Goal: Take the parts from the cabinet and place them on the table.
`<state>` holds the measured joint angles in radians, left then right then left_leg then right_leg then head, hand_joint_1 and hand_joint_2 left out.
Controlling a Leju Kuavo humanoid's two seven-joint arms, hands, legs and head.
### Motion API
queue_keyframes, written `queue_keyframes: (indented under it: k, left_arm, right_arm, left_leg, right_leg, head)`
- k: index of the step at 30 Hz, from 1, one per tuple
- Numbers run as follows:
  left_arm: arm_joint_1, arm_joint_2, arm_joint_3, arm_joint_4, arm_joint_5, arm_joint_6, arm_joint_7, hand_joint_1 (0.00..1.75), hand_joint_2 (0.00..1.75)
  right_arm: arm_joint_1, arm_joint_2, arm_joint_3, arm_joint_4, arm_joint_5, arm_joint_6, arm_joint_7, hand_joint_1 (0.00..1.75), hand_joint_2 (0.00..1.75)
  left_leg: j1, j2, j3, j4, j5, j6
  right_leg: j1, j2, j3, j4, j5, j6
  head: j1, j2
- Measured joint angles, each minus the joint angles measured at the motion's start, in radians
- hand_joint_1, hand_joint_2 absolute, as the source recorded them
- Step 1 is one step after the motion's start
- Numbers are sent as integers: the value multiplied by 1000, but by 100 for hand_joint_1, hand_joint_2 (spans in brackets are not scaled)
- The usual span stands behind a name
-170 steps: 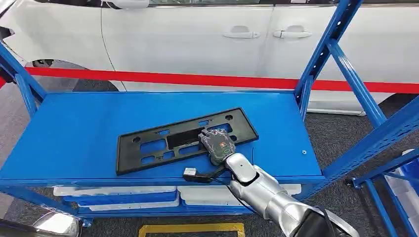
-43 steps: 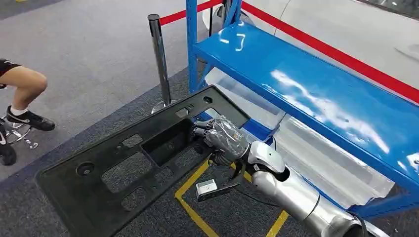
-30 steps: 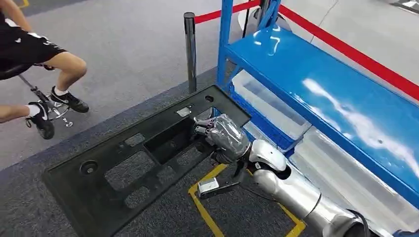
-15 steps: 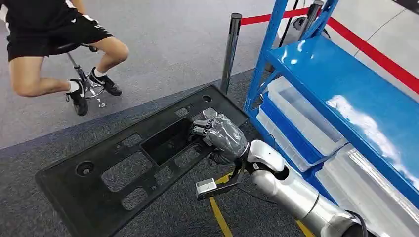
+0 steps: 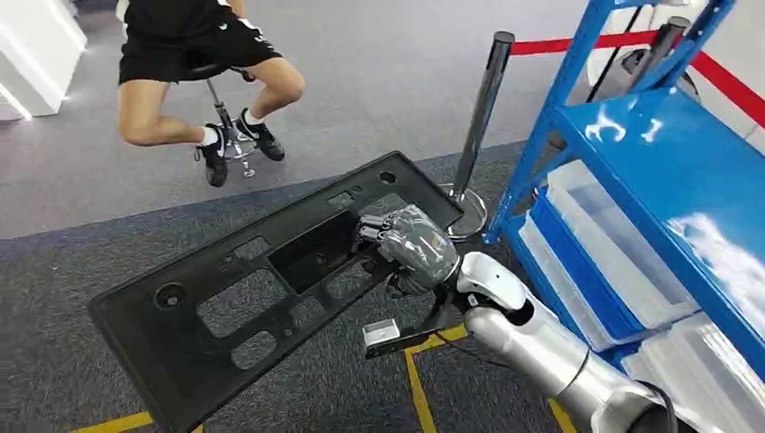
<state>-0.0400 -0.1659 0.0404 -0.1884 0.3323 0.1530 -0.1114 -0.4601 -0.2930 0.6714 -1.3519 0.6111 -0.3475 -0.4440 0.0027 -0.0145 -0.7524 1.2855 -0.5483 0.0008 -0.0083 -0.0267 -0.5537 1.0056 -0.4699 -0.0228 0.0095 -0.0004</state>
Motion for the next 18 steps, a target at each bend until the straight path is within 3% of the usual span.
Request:
queue_keyframes:
  k: [1, 2, 4, 5, 6, 9, 10, 11, 12, 13, 15, 16, 17, 18]
  left_arm:
    - [0, 2, 0, 0, 2, -3, 0, 0, 175]
    - [1, 2, 0, 0, 4, -5, 1, 0, 175]
    - [2, 4, 0, 0, 8, -12, 4, 0, 175]
    - [2, 4, 0, 0, 10, -15, 5, 0, 175]
    - [0, 4, 0, 0, 12, -17, 7, 0, 175]
    - [0, 4, 0, 0, 14, -24, 9, 0, 175]
    - [1, 4, 0, 0, 16, -28, 9, 0, 175]
    - [0, 4, 0, 0, 17, -31, 9, 0, 175]
    - [4, 3, 0, 0, 18, -34, 9, 0, 175]
    - [2, 3, 0, 0, 18, -35, 9, 0, 175]
    - [-1, 1, 0, 0, 21, -36, 10, 0, 175]
    - [-1, 1, 0, 0, 21, -37, 10, 0, 175]
    - [0, 1, 0, 0, 21, -39, 10, 0, 175]
    - [1, 1, 0, 0, 21, -39, 10, 0, 175]
  right_arm:
    - [-2, -3, -4, 2, 0, 5, 1, 175, 175]
    - [-3, -3, -6, 2, 0, 7, 1, 175, 175]
    - [-9, -3, -7, 2, 1, 8, 1, 175, 175]
    - [-13, -3, -8, 2, 2, 8, 1, 175, 175]
    - [-16, -4, -11, 2, 3, 9, 1, 175, 175]
    - [-20, -6, -17, 2, 3, 10, 1, 175, 175]
    - [-24, -6, -17, 2, 5, 11, 1, 175, 175]
    - [-28, -6, -18, 1, 7, 13, 1, 175, 175]
    - [-34, -10, -18, 2, 9, 14, 1, 175, 175]
    - [-35, -11, -21, 2, 9, 14, 1, 175, 175]
    - [-30, -11, -22, 2, 9, 14, 1, 175, 175]
    - [-25, -14, -22, 4, 10, 15, 1, 175, 175]
    - [-22, -16, -21, 6, 12, 16, 1, 175, 175]
    - [-23, -17, -21, 8, 15, 17, 1, 175, 175]
  left_leg:
    - [2, 3, -11, 29, -2, -4]
    - [4, 6, 2, 10, 15, -5]
    - [7, 18, 82, -127, 83, -5]
    - [5, 53, 143, -233, 113, 0]
    - [-7, 92, 149, -247, 90, 15]
    - [-12, 66, 145, -256, 105, 26]
    - [-13, 46, 145, -265, 111, 35]
    - [-6, 35, 156, -278, 118, 44]
    - [-4, 26, 158, -285, 123, 47]
    - [-3, 19, 155, -285, 126, 53]
    - [-3, -6, 151, -284, 129, 58]
    - [-3, -21, 147, -281, 130, 58]
    - [-3, -38, 144, -276, 130, 58]
    - [-2, -52, 142, -271, 130, 57]
  right_leg:
    - [1, -17, -3, 2, -1, 0]
    - [1, -31, -5, 5, -2, 1]
    - [2, -55, -7, 12, -6, 4]
    - [2, -67, -6, 17, -11, 8]
    - [5, -78, -6, 15, -11, 12]
    - [6, -102, -5, 17, -12, 24]
    - [8, -119, -1, 15, -12, 33]
    - [3, -114, 0, 14, -20, 39]
    - [-6, -45, -6, 38, -40, 44]
    - [-5, 1, -32, 96, -78, 44]
    - [-6, 24, -106, 251, -148, 46]
    - [-6, 25, -136, 309, -162, 47]
    - [-7, 25, -143, 315, -145, 48]
    - [-9, 25, -125, 275, -110, 48]
  head:
    - [0, 0]
    - [0, 0]
    - [0, 0]
    - [0, 0]
    - [0, 0]
    - [0, 0]
    - [1, 0]
    - [0, 0]
    - [0, 0]
    - [1, 0]
    - [0, 0]
    - [1, 0]
    - [1, 0]
    - [1, 0]
